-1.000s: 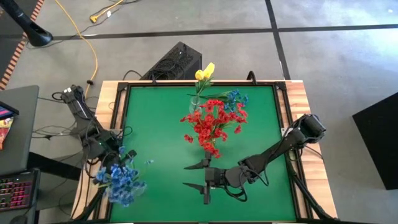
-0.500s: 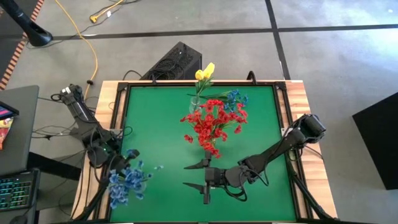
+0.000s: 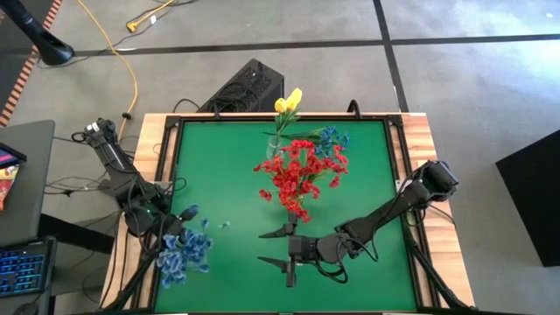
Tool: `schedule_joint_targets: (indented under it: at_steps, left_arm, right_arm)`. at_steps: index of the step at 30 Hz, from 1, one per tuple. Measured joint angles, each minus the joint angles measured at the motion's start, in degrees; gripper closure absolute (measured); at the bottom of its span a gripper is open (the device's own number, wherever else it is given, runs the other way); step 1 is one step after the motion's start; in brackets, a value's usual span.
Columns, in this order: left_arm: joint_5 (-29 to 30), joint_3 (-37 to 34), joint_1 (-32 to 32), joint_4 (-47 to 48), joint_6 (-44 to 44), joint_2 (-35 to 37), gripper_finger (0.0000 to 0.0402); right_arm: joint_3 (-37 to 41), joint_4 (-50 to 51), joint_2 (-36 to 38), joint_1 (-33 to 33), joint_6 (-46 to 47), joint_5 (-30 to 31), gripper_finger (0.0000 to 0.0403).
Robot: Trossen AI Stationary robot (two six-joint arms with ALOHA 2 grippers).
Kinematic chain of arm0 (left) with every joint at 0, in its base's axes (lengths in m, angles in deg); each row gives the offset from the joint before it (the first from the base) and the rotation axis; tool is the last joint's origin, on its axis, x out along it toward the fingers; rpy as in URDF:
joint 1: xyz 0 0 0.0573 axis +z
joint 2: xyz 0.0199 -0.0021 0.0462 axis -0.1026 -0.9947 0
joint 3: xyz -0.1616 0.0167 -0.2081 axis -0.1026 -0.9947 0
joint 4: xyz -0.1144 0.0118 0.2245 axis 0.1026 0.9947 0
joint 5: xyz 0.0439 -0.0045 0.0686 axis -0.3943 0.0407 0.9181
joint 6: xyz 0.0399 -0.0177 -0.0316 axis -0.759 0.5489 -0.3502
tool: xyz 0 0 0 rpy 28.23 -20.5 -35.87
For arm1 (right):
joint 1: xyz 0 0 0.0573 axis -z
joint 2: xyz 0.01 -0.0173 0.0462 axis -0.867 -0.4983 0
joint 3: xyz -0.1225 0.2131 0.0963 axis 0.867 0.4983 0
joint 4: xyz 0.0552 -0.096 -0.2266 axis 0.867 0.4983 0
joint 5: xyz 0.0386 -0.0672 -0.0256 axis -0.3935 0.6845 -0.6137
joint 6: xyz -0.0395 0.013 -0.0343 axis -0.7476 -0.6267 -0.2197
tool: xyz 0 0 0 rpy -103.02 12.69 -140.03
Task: Sort flowers into vase by color
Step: Put the bottom blue flowers into the bottom transparent vase
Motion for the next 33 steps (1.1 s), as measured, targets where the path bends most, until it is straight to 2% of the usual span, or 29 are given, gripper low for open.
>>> schedule_joint_targets:
  at_steps: [7,16,22,27,33]
  left_arm:
    - [3.5,0.0,0.0,0.1,3.7,0.0,0.0374]
    - [3.9,0.0,0.0,0.1,4.4,0.0,0.0369]
    - [4.8,0.0,0.0,0.4,6.7,0.0,0.0321]
    - [1.0,1.3,0.0,3.6,7.0,0.6,0.0275]
    - [0.6,5.1,0.0,10.7,9.0,2.2,0.0256]
  right_arm:
    - [0.0,0.0,0.0,0.0,0.0,0.0,0.0132]
    - [0.0,0.0,0.0,0.0,0.0,0.0,0.0132]
    - [0.0,0.0,0.0,0.1,0.0,0.0,0.0132]
    - [0.0,0.0,0.0,0.1,0.0,0.0,0.0132]
    - [0.0,-0.4,0.0,0.1,0.0,0.0,0.0132]
